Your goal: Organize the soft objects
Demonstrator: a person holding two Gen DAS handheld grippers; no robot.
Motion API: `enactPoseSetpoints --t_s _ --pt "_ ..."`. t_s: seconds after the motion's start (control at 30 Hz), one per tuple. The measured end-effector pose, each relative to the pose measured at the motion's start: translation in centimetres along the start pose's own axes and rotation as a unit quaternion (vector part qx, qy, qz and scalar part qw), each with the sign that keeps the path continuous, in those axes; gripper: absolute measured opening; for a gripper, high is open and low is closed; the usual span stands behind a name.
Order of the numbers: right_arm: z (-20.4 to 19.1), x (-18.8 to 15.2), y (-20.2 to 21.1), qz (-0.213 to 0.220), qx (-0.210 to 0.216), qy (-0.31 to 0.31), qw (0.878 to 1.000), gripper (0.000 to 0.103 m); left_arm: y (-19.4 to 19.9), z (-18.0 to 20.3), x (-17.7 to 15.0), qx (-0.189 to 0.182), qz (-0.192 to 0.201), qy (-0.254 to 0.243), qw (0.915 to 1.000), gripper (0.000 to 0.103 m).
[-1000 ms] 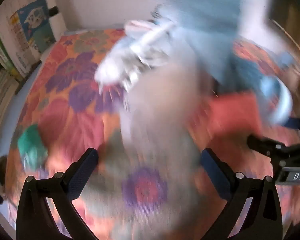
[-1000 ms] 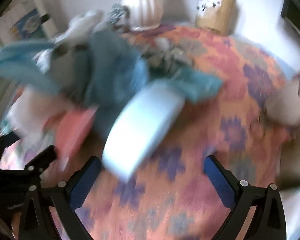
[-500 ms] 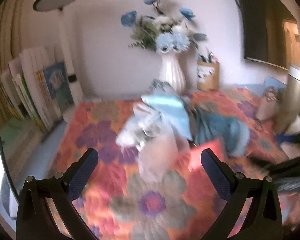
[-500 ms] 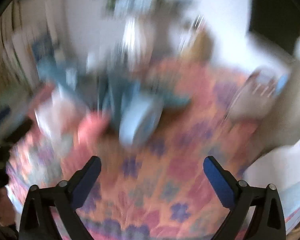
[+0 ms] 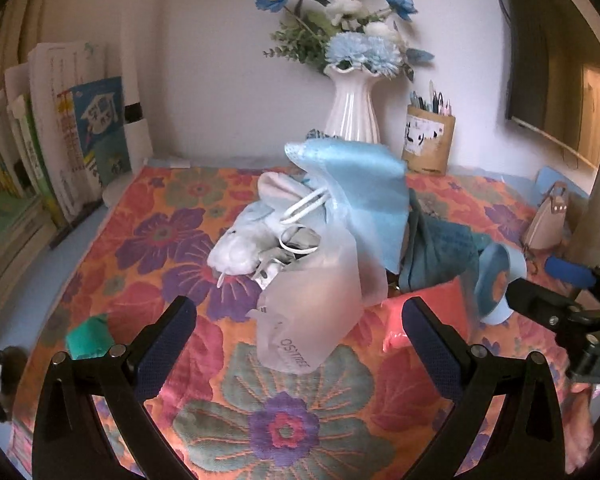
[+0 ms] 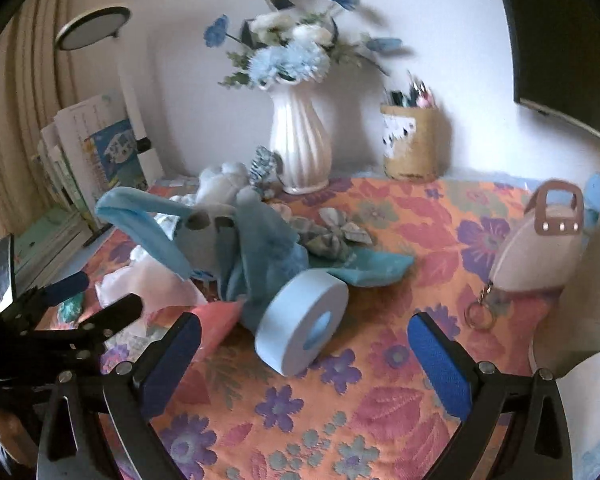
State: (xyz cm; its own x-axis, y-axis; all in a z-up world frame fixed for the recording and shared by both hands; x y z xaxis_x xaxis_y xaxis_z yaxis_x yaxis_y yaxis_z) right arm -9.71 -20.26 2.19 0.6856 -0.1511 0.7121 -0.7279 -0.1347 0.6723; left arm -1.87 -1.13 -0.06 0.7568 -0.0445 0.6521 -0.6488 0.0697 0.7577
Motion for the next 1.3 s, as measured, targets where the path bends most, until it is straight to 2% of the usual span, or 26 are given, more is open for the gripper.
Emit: enactPoseSetpoints --t_s 0.03,0.07,0.1,0.13,0.3,0.47,0.67,1.3 --pt "0.4 -0.6 0.4 -0.008 0.003 -0.004 1.000 0.103 0.1 0.1 -0.1 -0.002 0.002 0.000 1.0000 0.102" --pt "0.3 2.0 -2.1 -0.022 -0.001 -0.004 1.000 0.103 0.1 0.1 -0.1 -0.005 0.003 -0.001 1.0000 0.102" --pt "0.4 1.4 -1.2 -0.020 -0.001 -0.004 1.000 0.103 0.1 0.1 0.0 -0.007 0.002 -0.001 1.0000 0.102" --pt "0.4 2.2 -3.5 -0.026 -0.002 0.003 1.000 0.103 0.2 0.1 0.0 -0.008 0.003 -0.001 1.0000 0.102" --pt "-0.5 1.0 -5.9 -0.027 -0.031 0.016 0.999 0.103 0.5 -0.2 0.1 -0.016 0.008 0.010 0.9998 0.102" --pt "-1.2 1.5 -5.5 -0.013 -0.053 0.025 0.998 0.103 -0.1 -0.4 0.1 -0.016 -0.008 0.017 0.9997 0.102" --pt "-1.4 1.6 -7.1 -0.047 -0.069 0.031 0.996 0.103 0.1 -0.2 -0.1 -0.018 -0.005 0.011 0.9998 0.102" --pt "-2.6 1.3 -7.1 -0.041 -0.088 0.066 0.993 0.103 0.0 0.3 -0.2 -0.022 -0.014 0.007 0.9996 0.102"
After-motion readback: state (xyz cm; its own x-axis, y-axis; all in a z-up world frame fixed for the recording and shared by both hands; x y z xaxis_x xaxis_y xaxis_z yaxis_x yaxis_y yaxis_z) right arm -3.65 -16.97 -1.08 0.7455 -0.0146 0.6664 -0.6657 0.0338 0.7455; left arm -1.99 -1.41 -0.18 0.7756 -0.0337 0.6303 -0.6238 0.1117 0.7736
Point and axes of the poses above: each gripper's, at about its wrist camera, not at the fingertips, and y roughly against the way its jaws point, z to its right, x to its top, the point moved 7 cm from there along -y, roughly the way its jaws point, and after that the axes turned 14 degrees about -z, right-handed, at the moved point
